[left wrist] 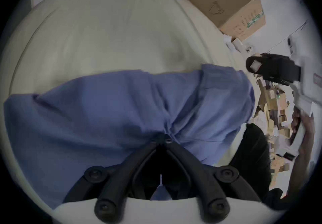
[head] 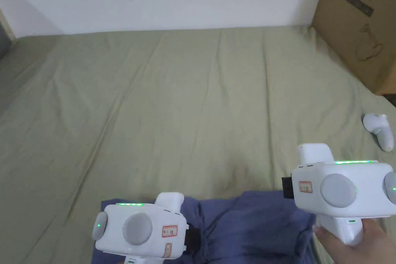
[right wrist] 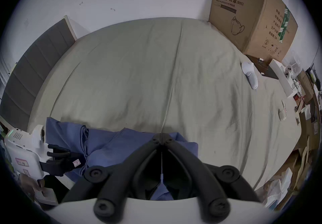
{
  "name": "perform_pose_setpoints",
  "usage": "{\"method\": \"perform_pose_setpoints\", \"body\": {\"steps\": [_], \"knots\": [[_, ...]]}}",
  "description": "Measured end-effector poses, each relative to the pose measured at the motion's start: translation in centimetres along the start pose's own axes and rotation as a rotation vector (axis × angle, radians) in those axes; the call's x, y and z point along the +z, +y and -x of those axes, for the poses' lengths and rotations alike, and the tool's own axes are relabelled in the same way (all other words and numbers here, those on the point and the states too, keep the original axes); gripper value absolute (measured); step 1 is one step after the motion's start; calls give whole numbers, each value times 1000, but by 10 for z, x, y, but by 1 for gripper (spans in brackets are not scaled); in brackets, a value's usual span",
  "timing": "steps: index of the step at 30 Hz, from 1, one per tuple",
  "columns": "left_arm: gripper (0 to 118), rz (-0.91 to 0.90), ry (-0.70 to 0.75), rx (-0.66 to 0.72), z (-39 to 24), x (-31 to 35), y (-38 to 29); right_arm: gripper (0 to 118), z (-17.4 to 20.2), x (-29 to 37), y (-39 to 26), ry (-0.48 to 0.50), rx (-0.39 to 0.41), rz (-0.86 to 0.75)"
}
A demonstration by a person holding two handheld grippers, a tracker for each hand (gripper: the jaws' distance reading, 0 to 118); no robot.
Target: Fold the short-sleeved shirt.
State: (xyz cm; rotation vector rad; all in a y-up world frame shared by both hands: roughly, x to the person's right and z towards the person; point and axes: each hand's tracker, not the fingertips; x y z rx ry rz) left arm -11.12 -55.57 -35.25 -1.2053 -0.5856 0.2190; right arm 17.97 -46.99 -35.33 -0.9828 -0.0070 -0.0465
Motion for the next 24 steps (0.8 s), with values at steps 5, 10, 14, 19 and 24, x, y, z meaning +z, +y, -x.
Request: {"method": "perform_pose_setpoints", "body": {"steps": [5,10,14,19,24], "knots": [[1,-57,-341,142,21,45,-7,0,-2,0,2,3,-9,-4],[36,-230,-305,225,88,115,-17,0,0,3,4,13,0,-10],[118,-301,-234,357,150,145,-25,0,-4,3,7,29,-23,-7],[118,-266,-315,469,194,134,-38,0,-9,5,8,10,-32,-5],[118,-115,-601,598,210,64,-47,0,-11,10,8,-3,-27,8]]}}
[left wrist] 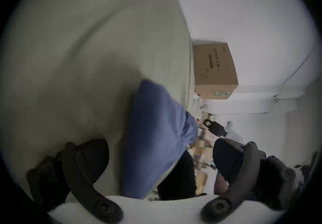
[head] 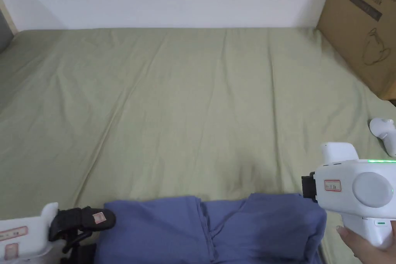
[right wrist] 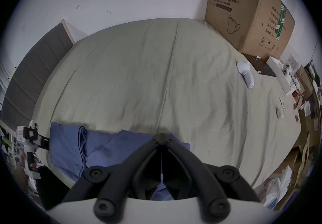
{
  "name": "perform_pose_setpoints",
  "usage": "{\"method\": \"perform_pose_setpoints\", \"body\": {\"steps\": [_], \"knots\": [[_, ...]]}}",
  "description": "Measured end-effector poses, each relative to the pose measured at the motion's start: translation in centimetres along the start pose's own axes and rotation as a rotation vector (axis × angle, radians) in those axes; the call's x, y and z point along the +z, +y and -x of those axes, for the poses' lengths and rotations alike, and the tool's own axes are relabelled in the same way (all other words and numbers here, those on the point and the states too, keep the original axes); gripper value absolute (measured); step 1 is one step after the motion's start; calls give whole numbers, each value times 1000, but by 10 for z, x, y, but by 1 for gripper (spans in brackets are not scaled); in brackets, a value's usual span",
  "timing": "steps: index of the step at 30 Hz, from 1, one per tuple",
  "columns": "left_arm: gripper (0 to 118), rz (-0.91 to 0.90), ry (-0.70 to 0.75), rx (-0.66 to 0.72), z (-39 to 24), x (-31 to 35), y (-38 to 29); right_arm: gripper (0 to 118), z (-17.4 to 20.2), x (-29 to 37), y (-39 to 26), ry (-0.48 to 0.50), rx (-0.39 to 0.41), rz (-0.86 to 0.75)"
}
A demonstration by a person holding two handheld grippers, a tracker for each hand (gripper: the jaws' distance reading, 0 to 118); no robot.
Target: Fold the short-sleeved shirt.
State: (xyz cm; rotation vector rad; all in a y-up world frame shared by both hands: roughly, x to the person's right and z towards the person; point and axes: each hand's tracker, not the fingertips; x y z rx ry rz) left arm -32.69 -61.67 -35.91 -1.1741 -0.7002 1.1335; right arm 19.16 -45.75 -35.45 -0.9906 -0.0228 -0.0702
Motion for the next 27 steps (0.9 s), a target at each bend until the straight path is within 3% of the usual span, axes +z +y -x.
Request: {"method": "perform_pose_setpoints", "body": {"steps": [1,3,4,5,6,8,9,10,11,16,18,20,22,23,27], "knots": [[118,-9,-20,-102,-8,-4,1,0,0,1,0,3,1,6],[115,-8,-54,-115,-8,-12,4,0,0,3,0,2,7,12],[100,-13,-80,-70,-4,-17,6,0,1,5,0,-3,12,13],[48,-35,-96,-42,-1,-20,6,0,1,5,0,-6,15,14],[6,-53,-48,-24,3,-23,7,0,1,5,0,-6,16,15],[6,-34,257,-66,10,-33,1,0,2,3,1,3,9,20],[6,-80,96,-21,2,-27,-1,0,3,3,2,9,5,23],[6,-67,121,-38,-9,-24,0,0,4,3,3,12,5,26],[6,-63,237,-106,-22,-20,0,0,5,3,4,15,7,26],[6,-129,514,-381,-100,15,-16,0,11,7,9,28,23,6],[6,-201,744,-501,-135,30,-26,0,13,7,10,40,26,3],[6,-248,1089,-655,-163,34,-39,0,17,7,10,47,35,-2],[6,-237,1269,-788,-180,29,-48,0,18,7,9,63,39,-4],[6,-235,1265,-811,-181,25,-49,0,19,7,9,78,38,-1],[6,-192,1013,-692,-198,2,-45,0,18,12,7,92,43,-6]]}}
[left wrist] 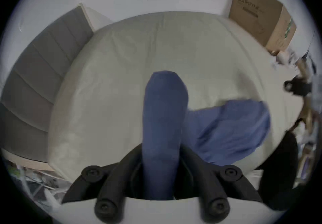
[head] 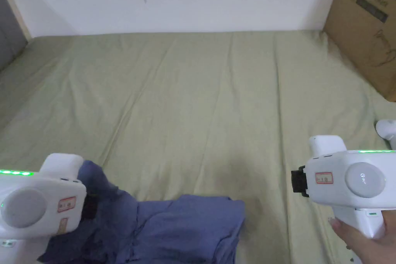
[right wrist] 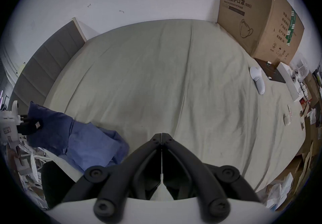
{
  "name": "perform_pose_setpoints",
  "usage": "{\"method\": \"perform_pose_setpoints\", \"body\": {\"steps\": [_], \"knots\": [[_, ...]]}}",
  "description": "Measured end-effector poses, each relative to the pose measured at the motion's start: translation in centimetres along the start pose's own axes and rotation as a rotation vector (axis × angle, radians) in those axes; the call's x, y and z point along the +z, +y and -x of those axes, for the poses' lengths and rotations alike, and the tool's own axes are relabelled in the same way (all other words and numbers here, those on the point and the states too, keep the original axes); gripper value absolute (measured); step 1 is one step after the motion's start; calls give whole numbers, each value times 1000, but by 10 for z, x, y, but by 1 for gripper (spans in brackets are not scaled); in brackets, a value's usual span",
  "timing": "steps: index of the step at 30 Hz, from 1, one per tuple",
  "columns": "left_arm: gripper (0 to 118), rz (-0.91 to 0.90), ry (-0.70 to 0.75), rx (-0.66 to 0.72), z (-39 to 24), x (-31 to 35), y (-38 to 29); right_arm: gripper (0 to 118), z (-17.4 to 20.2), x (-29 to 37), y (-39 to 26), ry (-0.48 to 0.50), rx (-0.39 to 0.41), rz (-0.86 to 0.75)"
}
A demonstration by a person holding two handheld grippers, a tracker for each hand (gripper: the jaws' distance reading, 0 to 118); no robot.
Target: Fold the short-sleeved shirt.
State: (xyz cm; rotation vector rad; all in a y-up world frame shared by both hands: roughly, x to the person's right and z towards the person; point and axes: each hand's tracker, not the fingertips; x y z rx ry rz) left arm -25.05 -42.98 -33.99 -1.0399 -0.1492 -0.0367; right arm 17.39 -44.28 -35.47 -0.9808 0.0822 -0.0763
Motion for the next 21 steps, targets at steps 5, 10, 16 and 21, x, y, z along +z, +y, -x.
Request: {"method": "perform_pose_setpoints", "body": {"steps": [5,10,16,21], "knots": [[8,102,-346,142,-59,-45,16,0,-9,8,-3,9,-11,-11],[72,227,-495,191,-108,-103,19,0,-20,10,-8,6,-39,-11],[109,145,-660,265,-113,-99,14,0,-26,4,-11,16,-58,1],[89,12,-444,147,-85,-59,18,0,-26,-3,-12,25,-67,6]]}}
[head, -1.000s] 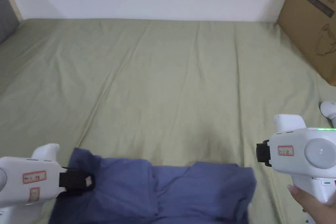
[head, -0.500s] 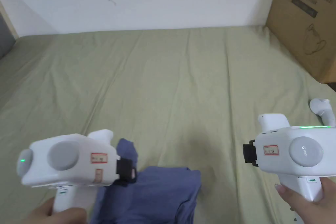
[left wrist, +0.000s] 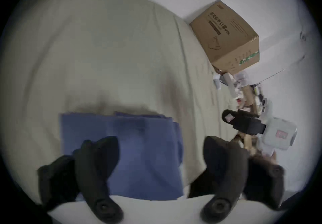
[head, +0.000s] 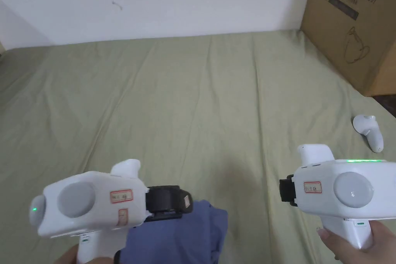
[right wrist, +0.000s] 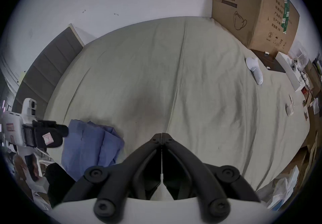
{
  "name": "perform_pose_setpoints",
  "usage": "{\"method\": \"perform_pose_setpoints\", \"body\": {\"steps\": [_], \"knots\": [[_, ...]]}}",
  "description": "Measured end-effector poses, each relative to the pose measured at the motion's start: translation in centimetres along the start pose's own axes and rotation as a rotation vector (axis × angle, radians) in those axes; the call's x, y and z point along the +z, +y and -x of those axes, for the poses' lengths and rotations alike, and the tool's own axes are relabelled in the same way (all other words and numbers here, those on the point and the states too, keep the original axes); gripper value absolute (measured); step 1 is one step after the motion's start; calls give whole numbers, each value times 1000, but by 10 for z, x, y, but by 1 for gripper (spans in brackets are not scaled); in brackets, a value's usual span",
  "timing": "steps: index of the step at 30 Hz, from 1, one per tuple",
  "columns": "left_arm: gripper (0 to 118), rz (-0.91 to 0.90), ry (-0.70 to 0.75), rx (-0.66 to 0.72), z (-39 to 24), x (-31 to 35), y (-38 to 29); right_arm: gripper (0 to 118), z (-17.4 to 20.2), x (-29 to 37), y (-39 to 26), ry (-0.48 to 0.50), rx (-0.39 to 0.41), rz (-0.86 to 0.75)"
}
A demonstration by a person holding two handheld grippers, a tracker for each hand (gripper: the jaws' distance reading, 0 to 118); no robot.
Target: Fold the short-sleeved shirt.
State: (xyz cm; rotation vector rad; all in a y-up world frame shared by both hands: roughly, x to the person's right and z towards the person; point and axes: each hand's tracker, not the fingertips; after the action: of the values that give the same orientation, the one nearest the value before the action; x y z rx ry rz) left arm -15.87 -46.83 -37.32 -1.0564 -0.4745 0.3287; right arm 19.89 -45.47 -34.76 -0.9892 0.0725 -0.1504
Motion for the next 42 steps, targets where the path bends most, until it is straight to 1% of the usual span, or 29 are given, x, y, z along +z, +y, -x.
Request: {"method": "perform_pose_setpoints", "body": {"steps": [1,2,3,5,7,11,15,18,20,22,23,24,25,28,30,32,33,35,37,39,40,42], "knots": [[64,-22,33,-33,-1,7,-1,0,0,-1,0,2,-1,1],[18,-33,67,-64,-3,11,-2,0,1,-3,0,3,-1,2],[3,-32,92,-74,-7,12,-4,0,1,-4,0,6,-2,4],[3,-15,77,-73,-11,7,-8,0,1,-4,0,11,-5,6],[3,38,23,-106,-16,-9,-10,0,1,-5,0,12,-7,7],[3,166,46,-144,-36,-54,-20,0,-1,-3,-2,9,-7,9],[2,244,42,-119,-41,-102,-33,0,-6,0,-5,-2,-14,11],[2,235,19,-97,-46,-112,-37,0,-8,2,-7,-7,-18,13],[2,229,-5,-73,-46,-110,-35,0,-10,3,-8,-6,-23,12],[2,230,-88,-48,-51,-104,-34,0,-13,4,-9,7,-45,9],[2,235,-177,-24,-53,-98,-34,0,-15,5,-8,14,-56,8],[2,241,-236,-4,-56,-95,-35,0,-17,7,-8,17,-62,7],[2,206,-256,-7,-60,-87,-36,0,-18,9,-7,17,-66,4],[2,49,-257,-81,-66,-42,-30,0,-23,20,-3,-7,-68,-17],[2,-39,-260,-83,-57,-8,-23,0,-27,30,-1,-20,-66,-41],[2,-110,-205,-73,-40,25,-19,0,-28,39,1,-10,-78,-78],[2,-139,-165,-72,-30,39,-18,0,-26,41,2,10,-84,-92],[2,-196,-74,-69,-7,64,-19,0,-14,39,4,89,-80,-92],[2,-228,-4,-45,13,82,-23,0,6,30,4,178,-44,-74],[2,-240,26,15,34,92,-30,0,34,15,1,263,3,-24],[2,-247,19,49,43,97,-35,0,51,5,-2,328,12,20],[2,-264,11,100,59,104,-45,0,76,-19,-11,505,6,120]]}}
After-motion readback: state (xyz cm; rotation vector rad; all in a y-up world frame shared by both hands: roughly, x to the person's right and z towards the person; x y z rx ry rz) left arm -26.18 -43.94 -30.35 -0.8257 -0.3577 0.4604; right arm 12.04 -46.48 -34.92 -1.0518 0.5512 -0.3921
